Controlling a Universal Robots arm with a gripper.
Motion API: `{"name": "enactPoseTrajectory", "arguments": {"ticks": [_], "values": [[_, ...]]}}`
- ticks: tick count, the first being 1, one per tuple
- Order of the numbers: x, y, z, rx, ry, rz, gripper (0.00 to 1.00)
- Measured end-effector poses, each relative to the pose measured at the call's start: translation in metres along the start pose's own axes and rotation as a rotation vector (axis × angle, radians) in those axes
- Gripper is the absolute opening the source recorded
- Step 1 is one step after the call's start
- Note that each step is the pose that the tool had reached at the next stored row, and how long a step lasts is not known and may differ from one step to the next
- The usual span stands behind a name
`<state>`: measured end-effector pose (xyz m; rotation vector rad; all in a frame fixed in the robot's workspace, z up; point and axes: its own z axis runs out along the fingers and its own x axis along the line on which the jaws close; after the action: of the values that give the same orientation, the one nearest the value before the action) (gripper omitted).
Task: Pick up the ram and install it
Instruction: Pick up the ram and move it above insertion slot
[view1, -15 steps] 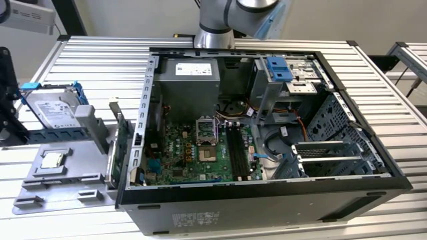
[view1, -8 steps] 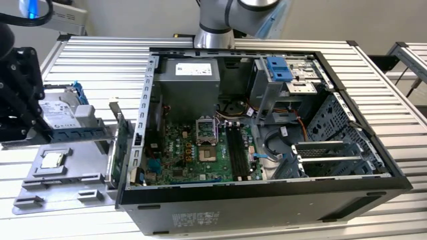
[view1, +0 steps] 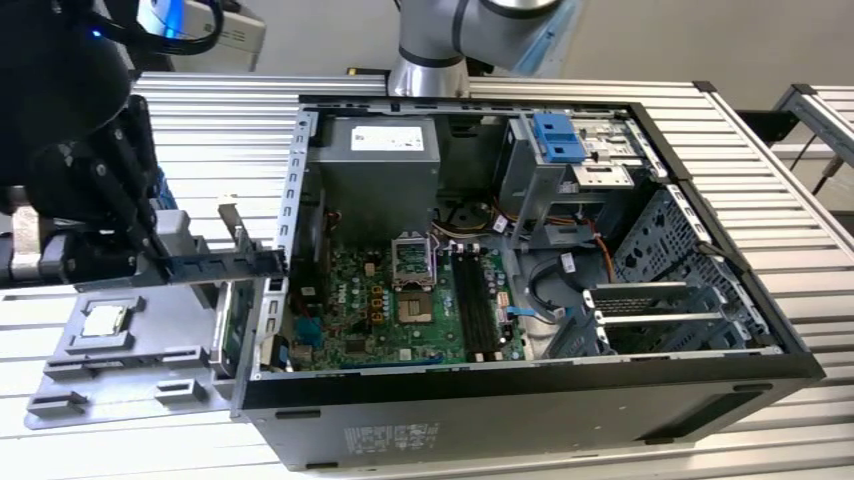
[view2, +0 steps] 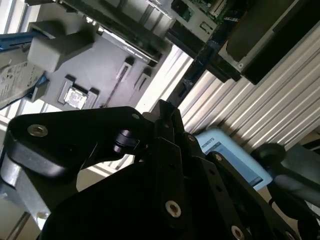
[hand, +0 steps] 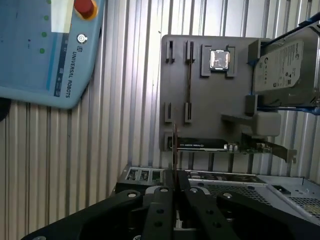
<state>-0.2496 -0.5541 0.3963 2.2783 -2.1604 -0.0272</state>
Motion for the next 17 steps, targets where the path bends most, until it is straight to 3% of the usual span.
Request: {"name": "enactPoseTrajectory", "arguments": {"ticks": [17], "values": [[0.0036, -0.07, -0.0009, 0.0009, 0.0, 0.0, 0.0]]}}
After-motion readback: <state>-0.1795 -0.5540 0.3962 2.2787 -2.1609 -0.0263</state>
